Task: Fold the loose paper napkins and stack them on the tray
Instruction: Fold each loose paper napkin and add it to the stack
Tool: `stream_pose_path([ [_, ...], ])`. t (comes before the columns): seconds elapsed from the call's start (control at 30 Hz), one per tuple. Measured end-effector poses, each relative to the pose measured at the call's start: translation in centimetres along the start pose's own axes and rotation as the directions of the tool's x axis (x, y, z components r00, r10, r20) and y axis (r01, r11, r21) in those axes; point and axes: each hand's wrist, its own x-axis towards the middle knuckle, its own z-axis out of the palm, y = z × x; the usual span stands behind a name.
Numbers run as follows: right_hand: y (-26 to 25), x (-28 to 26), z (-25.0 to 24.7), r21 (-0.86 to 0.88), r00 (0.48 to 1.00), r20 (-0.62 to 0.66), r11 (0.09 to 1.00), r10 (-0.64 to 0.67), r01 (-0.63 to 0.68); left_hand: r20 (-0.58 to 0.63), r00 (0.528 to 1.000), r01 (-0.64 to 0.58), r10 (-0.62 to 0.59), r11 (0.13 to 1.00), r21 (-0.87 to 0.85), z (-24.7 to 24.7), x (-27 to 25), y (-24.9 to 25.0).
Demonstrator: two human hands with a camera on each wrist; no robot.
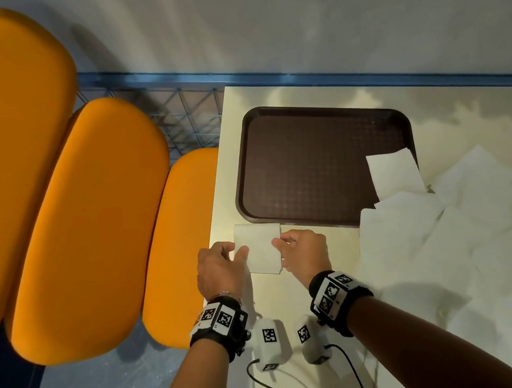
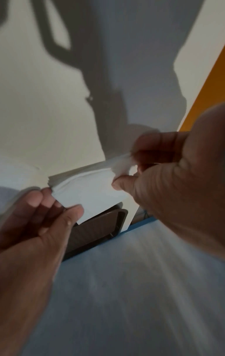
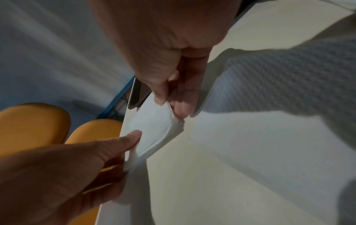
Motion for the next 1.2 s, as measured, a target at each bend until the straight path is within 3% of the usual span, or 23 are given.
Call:
stream_pose_path([
  [0.13,-1.0,-0.1,-1.1,-0.055,1.0,0.024,0.998,-0.005,0.007,0.022,0.993,-0.122,0.12,0.986,0.115,0.3,-0.6,0.5],
  [0.27,-1.9,-2.0,-5.0,-0.234,0.989,0.143,0.97,-0.028,0.062,0.055,0.991,-0.131,0.125,0.984,0.121,0.0,-0.6,0.7],
  [0.37,-0.7,-3.7,-7.9,-0.466,0.926,0.35,0.831,-0.141,0.302,0.073,0.989,-0.136,0.131,0.987,0.082,-0.5,-0.9,0.5],
  [0.47,1.5,-4.4,-8.9,-0.559,0.854,0.47,0.674,-0.222,0.483,0.1,0.982,-0.168,0.161,0.984,0.059,-1.2,-2.3,0.4],
  [0.57,2.3,-4.3,-9.3,-0.604,0.845,0.467,0.603,-0.263,0.521,0.151,0.965,-0.224,0.215,0.974,0.045,-1.6,-4.8,0.1],
  [0.67,1.9,-4.4,-10.0,-0.66,0.844,0.486,0.537,-0.226,0.525,0.328,0.919,-0.224,0.22,0.974,-0.028,-1.3,-7.8,-0.9],
  [0.73,1.7,-4.6,-10.6,-0.619,0.841,0.501,0.594,-0.205,0.514,0.462,0.866,-0.19,0.189,0.981,-0.046,-0.8,-9.7,-1.2],
  [0.8,1.5,-5.0,-11.5,-0.468,0.845,0.513,0.775,-0.153,0.425,0.556,0.815,-0.174,0.166,0.984,-0.038,-0.3,-11.1,-1.1],
  [0.87,0.8,-5.5,-13.0,-0.289,0.816,0.563,0.894,-0.13,0.342,0.608,0.774,-0.189,0.178,0.981,-0.047,0.1,-12.1,-0.9],
  [0.93,-0.1,-6.2,-15.0,-0.175,0.795,0.584,0.93,-0.165,0.322,0.621,0.762,-0.154,0.181,0.983,-0.098,0.3,-12.8,-0.6],
  [1.03,-1.3,-7.4,-17.8,-0.066,0.825,0.517,0.951,-0.228,0.304,0.645,0.741,-0.002,0.188,0.961,-0.278,-0.2,-14.0,0.9],
  [1.1,-1.4,-8.4,-19.8,0.083,0.843,0.482,0.97,-0.239,0.228,0.646,0.732,0.044,0.215,0.932,-0.36,-1.2,-15.0,2.4],
  [1.2,-0.5,-10.5,-22.4,0.247,0.822,0.521,0.962,-0.231,0.114,0.619,0.749,0.084,0.236,0.893,-0.442,-2.7,-16.2,4.4],
])
